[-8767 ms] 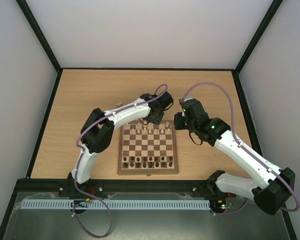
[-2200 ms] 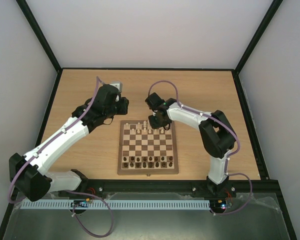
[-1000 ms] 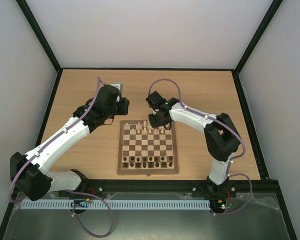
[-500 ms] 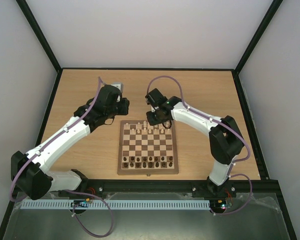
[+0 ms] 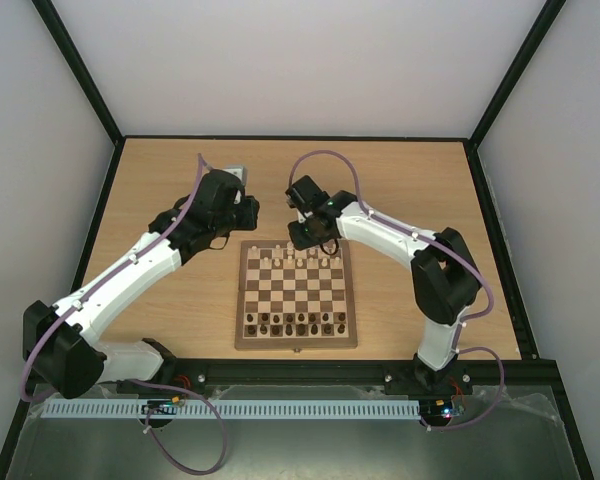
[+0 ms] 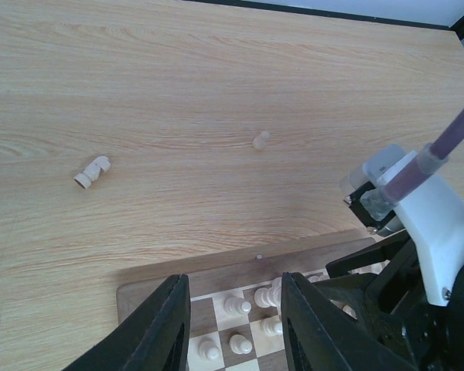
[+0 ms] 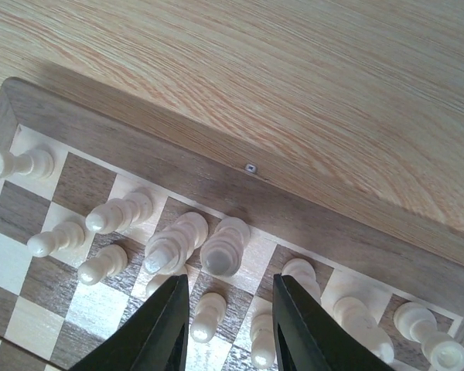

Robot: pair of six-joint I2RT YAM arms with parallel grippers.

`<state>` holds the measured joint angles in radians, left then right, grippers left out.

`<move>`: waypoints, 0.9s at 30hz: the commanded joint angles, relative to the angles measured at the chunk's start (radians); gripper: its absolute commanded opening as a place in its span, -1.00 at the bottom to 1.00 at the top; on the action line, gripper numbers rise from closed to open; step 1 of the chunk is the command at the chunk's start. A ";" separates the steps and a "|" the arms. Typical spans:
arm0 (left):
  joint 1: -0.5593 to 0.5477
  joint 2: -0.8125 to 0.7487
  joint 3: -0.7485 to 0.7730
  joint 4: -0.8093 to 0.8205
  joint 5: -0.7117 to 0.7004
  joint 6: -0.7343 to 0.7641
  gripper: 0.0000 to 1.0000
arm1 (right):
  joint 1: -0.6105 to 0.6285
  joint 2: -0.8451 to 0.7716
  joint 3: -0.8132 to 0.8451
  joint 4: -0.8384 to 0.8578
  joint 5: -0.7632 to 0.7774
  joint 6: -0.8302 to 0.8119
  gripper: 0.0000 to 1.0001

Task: Set up the chess pieces on the board
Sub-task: Adjust the chess piece on the chessboard.

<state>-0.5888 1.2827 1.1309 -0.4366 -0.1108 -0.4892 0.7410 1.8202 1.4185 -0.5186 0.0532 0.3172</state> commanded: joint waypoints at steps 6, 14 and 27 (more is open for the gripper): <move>0.004 0.005 -0.007 0.005 -0.002 0.011 -0.29 | 0.006 0.051 0.042 -0.034 0.016 -0.006 -0.40; 0.006 0.007 -0.005 0.004 -0.003 0.014 -0.29 | 0.006 0.070 0.052 -0.037 0.014 -0.007 -0.40; 0.004 0.013 -0.002 0.006 -0.001 0.015 -0.29 | 0.006 0.090 0.060 -0.038 0.020 -0.010 -0.47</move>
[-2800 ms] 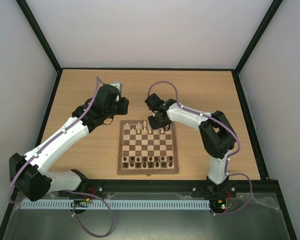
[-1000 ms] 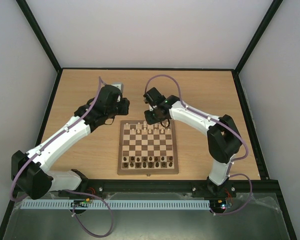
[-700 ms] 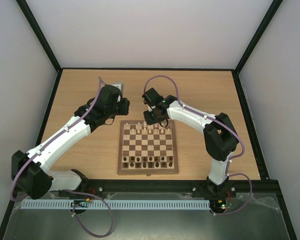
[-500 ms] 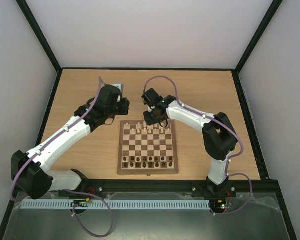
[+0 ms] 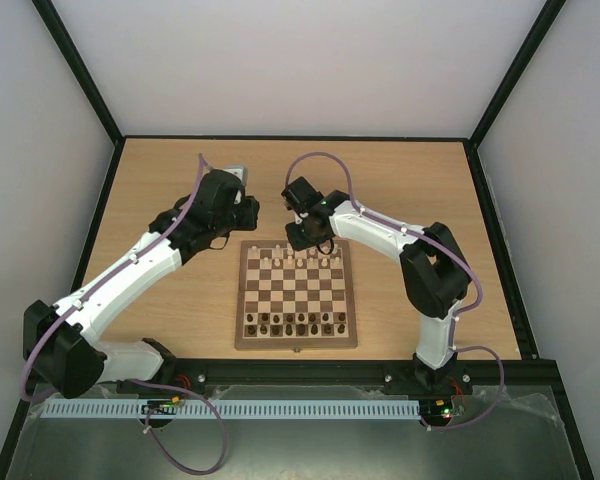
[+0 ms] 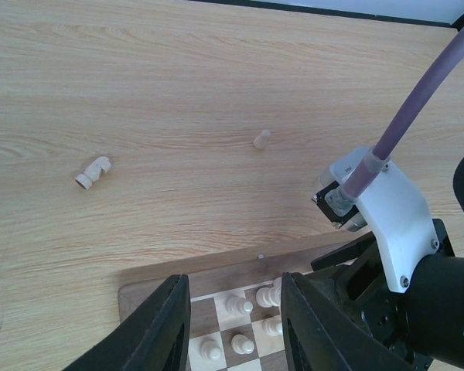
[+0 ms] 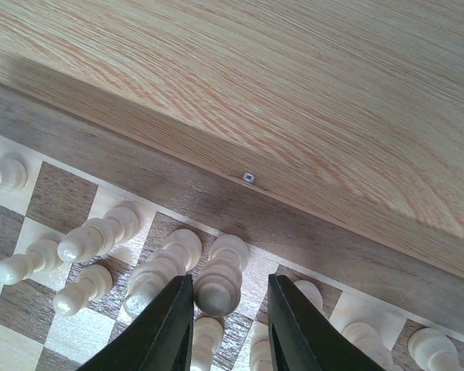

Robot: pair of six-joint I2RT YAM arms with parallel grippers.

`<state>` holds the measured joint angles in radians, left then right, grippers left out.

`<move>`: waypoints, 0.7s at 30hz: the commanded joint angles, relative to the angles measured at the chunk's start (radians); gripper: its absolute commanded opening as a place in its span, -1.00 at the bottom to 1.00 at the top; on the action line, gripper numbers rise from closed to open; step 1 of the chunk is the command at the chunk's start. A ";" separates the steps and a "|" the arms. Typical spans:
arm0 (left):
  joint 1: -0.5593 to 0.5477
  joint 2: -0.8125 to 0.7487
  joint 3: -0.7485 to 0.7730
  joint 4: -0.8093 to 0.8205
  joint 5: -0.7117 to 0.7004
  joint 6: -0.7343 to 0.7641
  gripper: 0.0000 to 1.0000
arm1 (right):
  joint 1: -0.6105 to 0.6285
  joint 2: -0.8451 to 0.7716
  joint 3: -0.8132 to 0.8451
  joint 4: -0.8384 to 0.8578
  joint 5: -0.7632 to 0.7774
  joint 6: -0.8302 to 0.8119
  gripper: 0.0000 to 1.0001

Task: Set up the chess pieces on the board
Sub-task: Adjust the chess piece on the chessboard.

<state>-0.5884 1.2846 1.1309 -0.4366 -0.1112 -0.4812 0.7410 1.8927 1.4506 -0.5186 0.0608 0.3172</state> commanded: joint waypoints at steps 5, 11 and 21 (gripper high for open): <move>0.004 0.013 -0.003 0.007 -0.001 0.007 -0.29 | 0.006 0.022 0.023 -0.039 0.023 -0.010 -0.55; 0.004 0.015 -0.003 0.009 -0.001 0.007 -0.29 | 0.006 0.019 0.021 -0.040 0.025 -0.012 -0.62; 0.004 0.019 -0.003 0.010 0.001 0.006 -0.30 | 0.006 0.011 0.015 -0.038 0.012 -0.013 -0.70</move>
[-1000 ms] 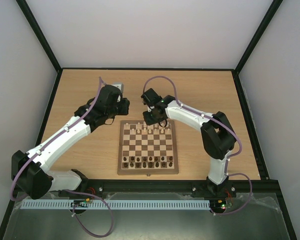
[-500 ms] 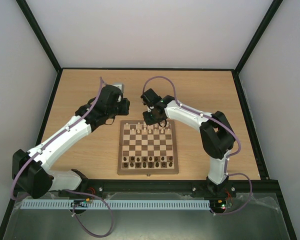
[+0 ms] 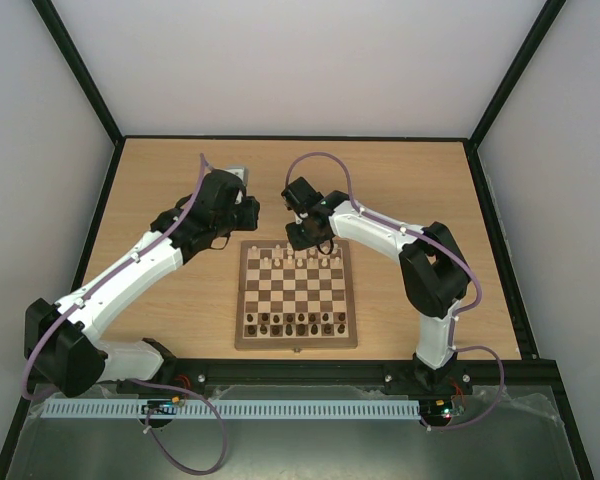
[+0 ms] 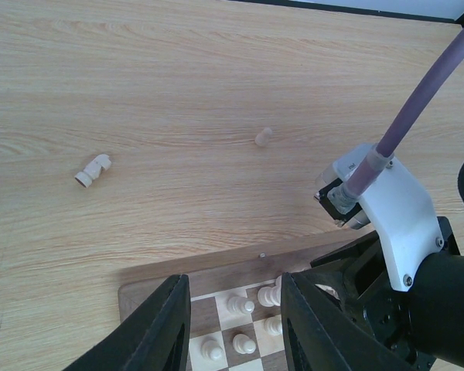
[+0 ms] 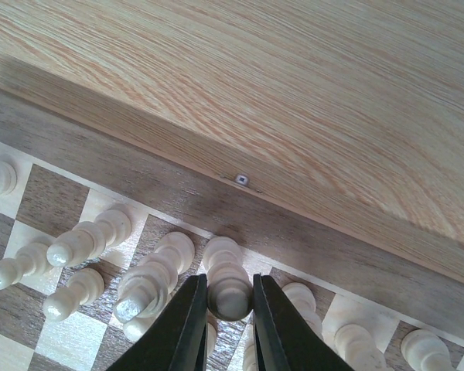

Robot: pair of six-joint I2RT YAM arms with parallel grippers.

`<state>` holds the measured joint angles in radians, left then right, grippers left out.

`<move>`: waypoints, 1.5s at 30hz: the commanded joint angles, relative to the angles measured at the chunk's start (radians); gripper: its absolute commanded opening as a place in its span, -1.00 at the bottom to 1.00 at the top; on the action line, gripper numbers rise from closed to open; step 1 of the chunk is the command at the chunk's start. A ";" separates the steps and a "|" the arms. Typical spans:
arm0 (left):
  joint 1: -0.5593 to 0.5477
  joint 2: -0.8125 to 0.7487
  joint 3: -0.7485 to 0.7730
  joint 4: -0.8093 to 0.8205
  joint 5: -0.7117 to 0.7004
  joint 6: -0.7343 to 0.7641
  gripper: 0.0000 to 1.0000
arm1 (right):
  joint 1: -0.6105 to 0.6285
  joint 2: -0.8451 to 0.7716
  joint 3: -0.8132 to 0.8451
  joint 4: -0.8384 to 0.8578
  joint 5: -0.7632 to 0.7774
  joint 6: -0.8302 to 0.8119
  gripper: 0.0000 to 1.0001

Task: Set up the chess pieces on the board
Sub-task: Adjust the chess piece on the chessboard.

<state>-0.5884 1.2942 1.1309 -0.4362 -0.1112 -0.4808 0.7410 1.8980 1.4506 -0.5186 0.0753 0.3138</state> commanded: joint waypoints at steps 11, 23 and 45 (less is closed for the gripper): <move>0.005 0.014 -0.003 0.012 0.004 0.004 -0.30 | 0.007 -0.016 -0.003 -0.037 0.007 -0.010 -0.74; 0.004 0.014 -0.002 0.014 0.008 0.001 -0.30 | 0.008 -0.041 -0.022 -0.051 0.045 -0.004 -0.74; -0.001 0.022 0.003 0.017 0.011 -0.001 -0.31 | 0.017 -0.062 -0.050 -0.058 0.061 -0.005 -0.74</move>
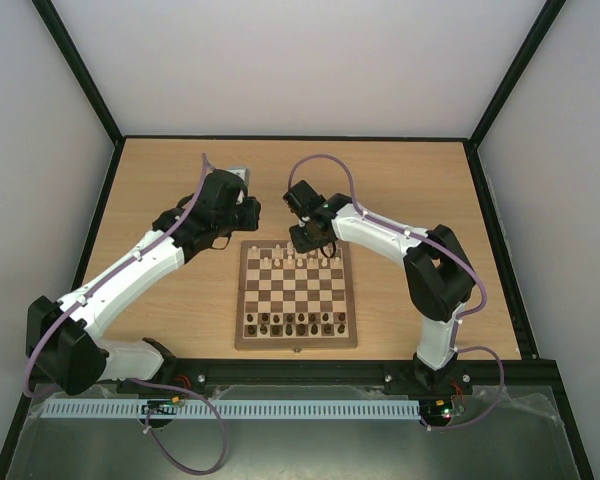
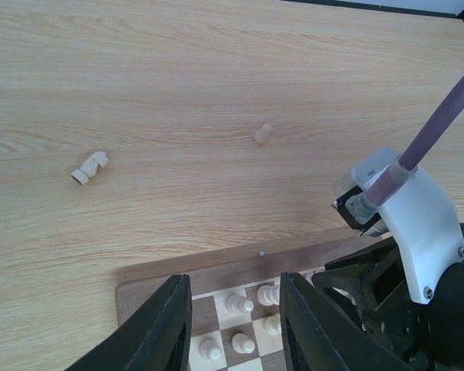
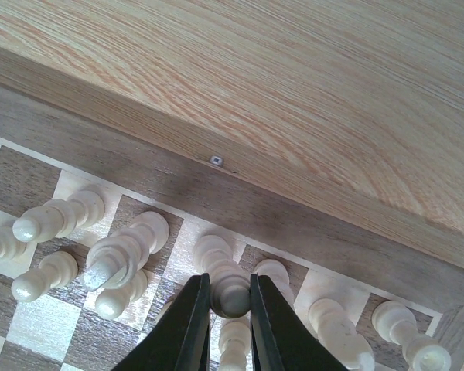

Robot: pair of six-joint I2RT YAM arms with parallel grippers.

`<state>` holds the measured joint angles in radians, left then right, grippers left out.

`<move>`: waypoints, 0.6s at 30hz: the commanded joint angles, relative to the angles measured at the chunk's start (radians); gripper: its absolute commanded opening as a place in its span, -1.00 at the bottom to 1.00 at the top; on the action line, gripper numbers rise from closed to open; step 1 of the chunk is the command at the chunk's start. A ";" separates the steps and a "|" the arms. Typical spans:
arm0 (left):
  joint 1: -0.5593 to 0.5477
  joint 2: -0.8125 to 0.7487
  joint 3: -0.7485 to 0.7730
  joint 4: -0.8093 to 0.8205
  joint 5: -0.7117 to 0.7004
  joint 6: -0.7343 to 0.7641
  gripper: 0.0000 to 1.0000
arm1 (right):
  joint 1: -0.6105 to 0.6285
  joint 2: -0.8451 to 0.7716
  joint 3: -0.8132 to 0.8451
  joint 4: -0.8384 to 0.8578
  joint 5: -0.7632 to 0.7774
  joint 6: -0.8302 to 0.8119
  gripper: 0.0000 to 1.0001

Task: Set up the chess pieces on the board
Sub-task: Adjust the chess piece on the chessboard.

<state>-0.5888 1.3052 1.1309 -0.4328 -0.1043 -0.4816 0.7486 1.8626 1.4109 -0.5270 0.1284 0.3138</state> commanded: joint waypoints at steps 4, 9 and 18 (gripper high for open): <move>0.000 0.014 0.004 0.014 0.005 0.001 -0.31 | 0.009 -0.025 -0.009 -0.050 0.009 -0.007 -0.72; 0.001 0.018 0.007 0.014 0.005 0.003 -0.31 | 0.010 -0.023 -0.007 -0.052 0.008 -0.008 -0.68; 0.000 0.023 0.009 0.015 0.002 0.006 -0.30 | 0.011 -0.017 -0.004 -0.048 -0.001 -0.011 -0.57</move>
<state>-0.5888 1.3174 1.1309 -0.4320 -0.1043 -0.4808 0.7532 1.8626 1.4105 -0.5274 0.1284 0.3134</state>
